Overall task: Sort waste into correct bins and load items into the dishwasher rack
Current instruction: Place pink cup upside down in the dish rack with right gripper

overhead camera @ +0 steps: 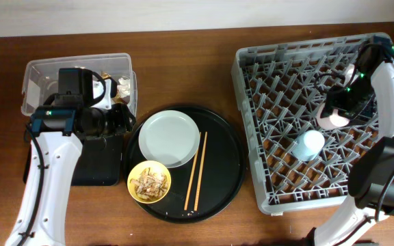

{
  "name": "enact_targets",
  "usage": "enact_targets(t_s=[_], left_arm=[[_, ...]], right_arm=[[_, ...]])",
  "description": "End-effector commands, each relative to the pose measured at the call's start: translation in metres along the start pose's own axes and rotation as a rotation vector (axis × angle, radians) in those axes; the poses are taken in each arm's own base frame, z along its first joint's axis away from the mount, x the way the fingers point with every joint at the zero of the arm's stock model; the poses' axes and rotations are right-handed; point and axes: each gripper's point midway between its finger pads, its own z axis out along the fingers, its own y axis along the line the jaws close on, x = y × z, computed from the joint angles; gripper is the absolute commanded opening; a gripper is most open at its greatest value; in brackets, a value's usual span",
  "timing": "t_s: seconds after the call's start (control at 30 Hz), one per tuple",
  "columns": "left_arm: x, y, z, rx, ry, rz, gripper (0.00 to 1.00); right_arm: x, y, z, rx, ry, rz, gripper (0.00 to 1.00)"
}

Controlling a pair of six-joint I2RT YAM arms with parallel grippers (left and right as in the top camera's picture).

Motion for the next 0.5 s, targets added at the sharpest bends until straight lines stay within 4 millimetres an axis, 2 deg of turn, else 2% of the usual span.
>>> enact_targets(t_s=[0.0, 0.07, 0.1, 0.33, 0.47], left_arm=[[-0.002, 0.001, -0.005, -0.006, -0.016, 0.016, 0.47], [-0.002, 0.001, -0.005, -0.006, -0.015, 0.015, 0.47], [-0.002, 0.001, -0.005, -0.006, -0.015, 0.015, 0.47], [-0.002, 0.001, -0.005, -0.006, -0.015, 0.015, 0.47], [-0.002, 0.001, -0.005, -0.008, -0.015, 0.015, 0.47]], right_arm=[[-0.002, -0.002, 0.004, 0.005, 0.01, 0.01, 0.81], [-0.002, -0.002, 0.005, 0.005, 0.012, 0.01, 0.92], [-0.002, -0.002, 0.005, 0.005, 0.012, 0.01, 0.94], [-0.002, -0.001, 0.005, 0.001, 0.013, 0.01, 0.94], [0.002, 0.01, -0.001, -0.061, 0.022, 0.007, 0.92]])
